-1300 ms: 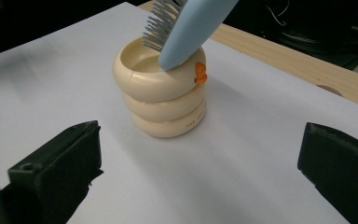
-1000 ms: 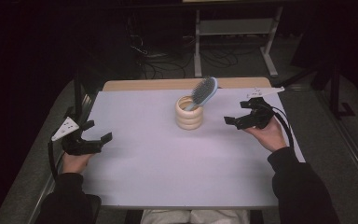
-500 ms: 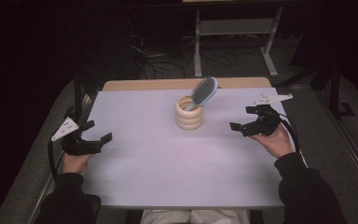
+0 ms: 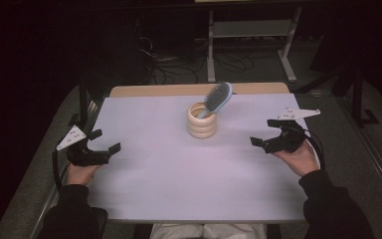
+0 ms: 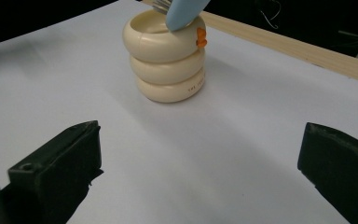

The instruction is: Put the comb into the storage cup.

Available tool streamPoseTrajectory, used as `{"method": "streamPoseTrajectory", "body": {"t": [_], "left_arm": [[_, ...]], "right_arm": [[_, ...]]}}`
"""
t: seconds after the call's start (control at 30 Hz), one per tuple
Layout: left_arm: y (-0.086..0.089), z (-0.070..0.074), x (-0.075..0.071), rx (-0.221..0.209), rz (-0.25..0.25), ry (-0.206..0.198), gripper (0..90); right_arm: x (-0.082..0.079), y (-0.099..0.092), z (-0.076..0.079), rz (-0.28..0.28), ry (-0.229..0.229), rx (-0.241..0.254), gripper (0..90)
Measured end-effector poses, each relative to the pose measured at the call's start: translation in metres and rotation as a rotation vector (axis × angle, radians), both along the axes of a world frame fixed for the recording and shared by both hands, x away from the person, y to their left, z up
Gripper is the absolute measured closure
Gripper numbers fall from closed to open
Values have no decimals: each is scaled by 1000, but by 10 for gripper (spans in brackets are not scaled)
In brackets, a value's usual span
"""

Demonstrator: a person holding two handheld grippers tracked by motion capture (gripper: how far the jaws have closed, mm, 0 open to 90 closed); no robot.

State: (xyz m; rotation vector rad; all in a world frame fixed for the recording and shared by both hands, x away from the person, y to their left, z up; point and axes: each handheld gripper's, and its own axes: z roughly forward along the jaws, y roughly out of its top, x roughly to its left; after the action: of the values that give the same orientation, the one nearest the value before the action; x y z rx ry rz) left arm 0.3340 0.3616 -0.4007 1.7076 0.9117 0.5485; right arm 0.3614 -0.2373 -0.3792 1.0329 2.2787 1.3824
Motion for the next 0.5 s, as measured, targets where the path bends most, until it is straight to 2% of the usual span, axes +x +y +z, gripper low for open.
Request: {"method": "streamPoseTrajectory", "body": {"t": [0.27,0.5], "left_arm": [[0,0,0,-8,-11,7,0],[1,0,-1,-11,-11,6,0]], "right_arm": [[-11,-11,-10,-28,0,-20,0],[-24,-28,-17,-63,-6,-4,0]]}}
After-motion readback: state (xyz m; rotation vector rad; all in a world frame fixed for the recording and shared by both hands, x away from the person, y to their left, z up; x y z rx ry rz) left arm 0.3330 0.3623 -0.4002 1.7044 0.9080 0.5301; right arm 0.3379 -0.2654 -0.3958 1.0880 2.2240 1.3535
